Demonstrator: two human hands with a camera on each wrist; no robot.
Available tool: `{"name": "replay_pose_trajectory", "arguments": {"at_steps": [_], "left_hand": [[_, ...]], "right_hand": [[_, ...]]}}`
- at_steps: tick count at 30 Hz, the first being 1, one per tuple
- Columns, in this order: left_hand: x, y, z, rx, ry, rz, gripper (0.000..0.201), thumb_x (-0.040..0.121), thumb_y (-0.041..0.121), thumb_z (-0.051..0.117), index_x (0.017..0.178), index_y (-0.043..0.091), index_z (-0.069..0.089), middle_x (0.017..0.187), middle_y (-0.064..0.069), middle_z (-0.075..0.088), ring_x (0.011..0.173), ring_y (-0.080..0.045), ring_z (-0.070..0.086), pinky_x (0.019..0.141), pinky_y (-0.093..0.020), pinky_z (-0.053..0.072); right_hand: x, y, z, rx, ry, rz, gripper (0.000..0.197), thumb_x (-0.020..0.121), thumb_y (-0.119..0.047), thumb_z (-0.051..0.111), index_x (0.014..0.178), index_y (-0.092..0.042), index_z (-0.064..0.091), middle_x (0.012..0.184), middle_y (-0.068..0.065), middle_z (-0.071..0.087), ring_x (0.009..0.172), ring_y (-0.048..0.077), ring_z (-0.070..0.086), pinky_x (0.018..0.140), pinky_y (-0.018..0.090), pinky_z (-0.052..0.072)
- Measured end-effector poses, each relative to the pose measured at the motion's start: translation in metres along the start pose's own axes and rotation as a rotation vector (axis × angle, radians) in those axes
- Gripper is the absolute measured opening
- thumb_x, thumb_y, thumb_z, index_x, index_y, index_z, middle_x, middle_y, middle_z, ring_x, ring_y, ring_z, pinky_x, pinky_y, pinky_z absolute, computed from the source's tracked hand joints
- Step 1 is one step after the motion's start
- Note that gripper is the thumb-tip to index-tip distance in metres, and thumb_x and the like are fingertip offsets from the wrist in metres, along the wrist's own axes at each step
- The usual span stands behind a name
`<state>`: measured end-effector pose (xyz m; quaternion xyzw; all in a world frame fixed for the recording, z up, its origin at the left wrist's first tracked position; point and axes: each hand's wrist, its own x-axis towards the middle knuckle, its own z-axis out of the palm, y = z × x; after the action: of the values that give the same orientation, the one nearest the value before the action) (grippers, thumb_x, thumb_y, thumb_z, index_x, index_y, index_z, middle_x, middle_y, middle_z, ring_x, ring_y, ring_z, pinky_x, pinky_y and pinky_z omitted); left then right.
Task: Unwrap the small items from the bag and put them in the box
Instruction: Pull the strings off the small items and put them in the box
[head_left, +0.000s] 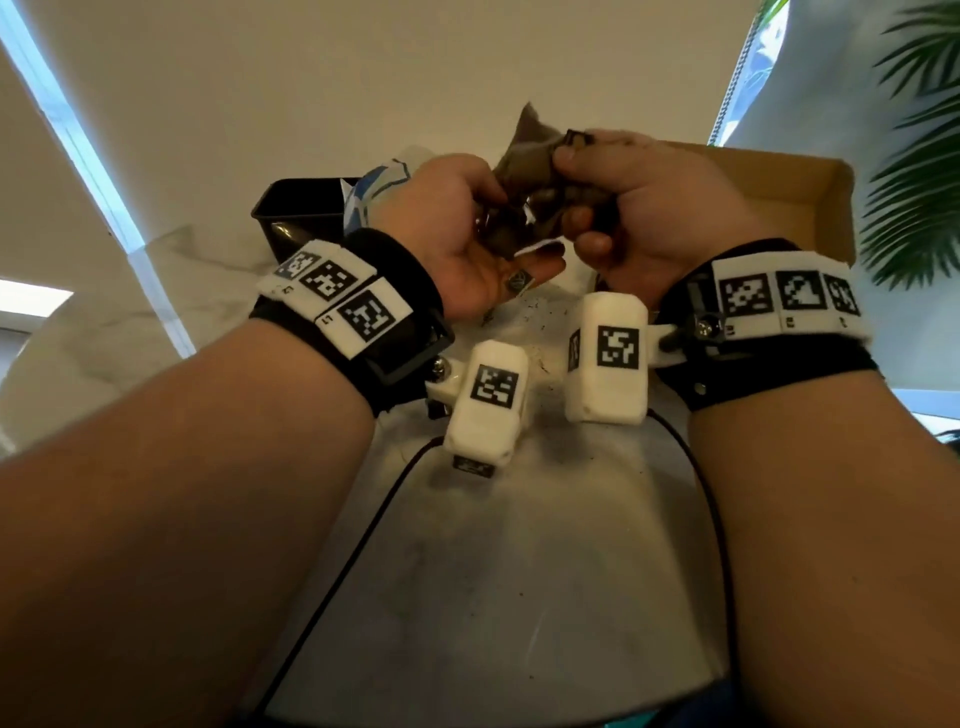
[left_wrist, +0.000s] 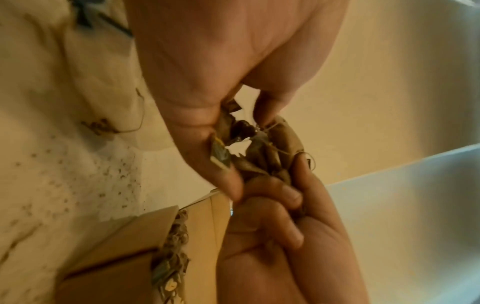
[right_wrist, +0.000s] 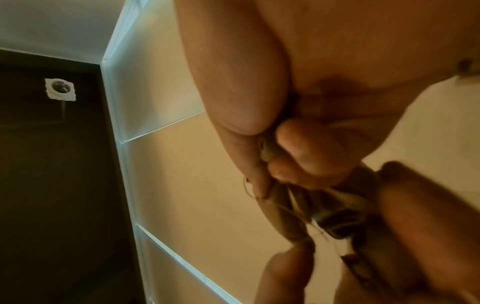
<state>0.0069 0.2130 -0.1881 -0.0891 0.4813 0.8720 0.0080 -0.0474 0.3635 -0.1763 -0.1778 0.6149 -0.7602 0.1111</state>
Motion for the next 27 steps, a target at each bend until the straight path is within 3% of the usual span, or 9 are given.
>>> {"name": "replay_pose_trajectory", "arguments": {"at_steps": [4, 6, 9, 10, 14, 16, 19, 23, 27], "left_hand": [[0.001, -0.016, -0.008, -0.124, -0.160, -0.091, 0.064, 0.089, 0.044, 0.052, 0.139, 0.005, 0.059, 0.118, -0.019, 0.067, 0.097, -0.038, 0.067, 0.093, -0.048, 0.054], [0.003, -0.018, -0.009, -0.125, -0.189, -0.128, 0.059, 0.092, 0.048, 0.056, 0.134, 0.007, 0.061, 0.117, -0.017, 0.067, 0.099, -0.038, 0.069, 0.091, -0.047, 0.056], [0.004, -0.018, -0.006, 0.001, -0.157, -0.134, 0.041, 0.099, 0.045, 0.057, 0.123, 0.013, 0.067, 0.123, -0.015, 0.070, 0.113, -0.035, 0.069, 0.096, -0.049, 0.056], [0.003, -0.019, -0.005, 0.035, -0.143, -0.136, 0.039, 0.101, 0.044, 0.055, 0.123, 0.015, 0.067, 0.125, -0.014, 0.071, 0.113, -0.032, 0.070, 0.092, -0.047, 0.058], [0.002, -0.021, -0.007, 0.053, -0.066, -0.139, 0.037, 0.104, 0.043, 0.050, 0.124, 0.017, 0.067, 0.107, -0.011, 0.074, 0.088, -0.026, 0.075, 0.067, -0.035, 0.061], [0.003, -0.019, -0.008, 0.019, -0.030, -0.134, 0.037, 0.104, 0.039, 0.052, 0.128, 0.013, 0.065, 0.104, -0.011, 0.073, 0.082, -0.025, 0.073, 0.060, -0.032, 0.060], [0.004, -0.017, -0.009, -0.017, -0.002, -0.128, 0.039, 0.102, 0.032, 0.053, 0.133, 0.012, 0.064, 0.105, -0.012, 0.071, 0.081, -0.024, 0.069, 0.053, -0.028, 0.057], [0.003, -0.014, -0.011, -0.038, -0.048, -0.150, 0.032, 0.097, 0.042, 0.060, 0.115, 0.016, 0.067, 0.099, -0.009, 0.066, 0.088, -0.025, 0.064, 0.047, -0.025, 0.053], [0.005, -0.014, -0.013, -0.046, -0.101, -0.187, 0.027, 0.098, 0.039, 0.059, 0.106, 0.014, 0.066, 0.093, -0.008, 0.062, 0.077, -0.018, 0.060, 0.039, -0.020, 0.049]], "right_hand": [[-0.009, 0.007, -0.008, -0.230, -0.077, 0.104, 0.015, 0.092, -0.008, 0.065, 0.106, -0.009, 0.069, 0.095, 0.017, 0.068, 0.052, 0.012, 0.049, 0.038, 0.020, 0.035], [-0.010, 0.010, -0.007, -0.325, -0.126, 0.125, 0.011, 0.091, -0.008, 0.066, 0.101, -0.012, 0.070, 0.090, 0.014, 0.069, 0.053, 0.013, 0.048, 0.039, 0.022, 0.035], [-0.010, 0.015, -0.003, -0.421, -0.172, 0.104, 0.020, 0.091, -0.008, 0.065, 0.108, -0.014, 0.072, 0.094, 0.016, 0.069, 0.056, 0.016, 0.050, 0.041, 0.024, 0.035], [-0.010, 0.015, -0.002, -0.428, -0.166, 0.097, 0.023, 0.089, -0.006, 0.065, 0.110, -0.016, 0.072, 0.096, 0.016, 0.070, 0.057, 0.017, 0.051, 0.041, 0.024, 0.036], [-0.007, 0.014, 0.000, -0.439, -0.134, 0.117, 0.037, 0.082, -0.005, 0.060, 0.114, -0.023, 0.064, 0.112, 0.019, 0.067, 0.069, 0.025, 0.059, 0.048, 0.029, 0.041], [-0.005, 0.014, 0.001, -0.381, -0.081, 0.106, 0.034, 0.079, -0.003, 0.059, 0.108, -0.020, 0.059, 0.105, 0.019, 0.065, 0.068, 0.026, 0.060, 0.050, 0.030, 0.045], [-0.004, 0.016, 0.004, -0.260, -0.052, 0.058, 0.024, 0.090, 0.008, 0.052, 0.106, -0.009, 0.057, 0.093, 0.017, 0.064, 0.060, 0.020, 0.062, 0.049, 0.027, 0.048], [-0.005, 0.021, 0.004, -0.312, -0.057, -0.021, 0.022, 0.089, 0.006, 0.062, 0.101, -0.012, 0.066, 0.090, 0.012, 0.070, 0.064, 0.018, 0.062, 0.049, 0.027, 0.046], [-0.004, 0.024, 0.004, -0.287, -0.082, -0.051, 0.023, 0.087, 0.006, 0.064, 0.107, -0.006, 0.068, 0.086, 0.009, 0.073, 0.067, 0.016, 0.064, 0.054, 0.028, 0.047]]}}
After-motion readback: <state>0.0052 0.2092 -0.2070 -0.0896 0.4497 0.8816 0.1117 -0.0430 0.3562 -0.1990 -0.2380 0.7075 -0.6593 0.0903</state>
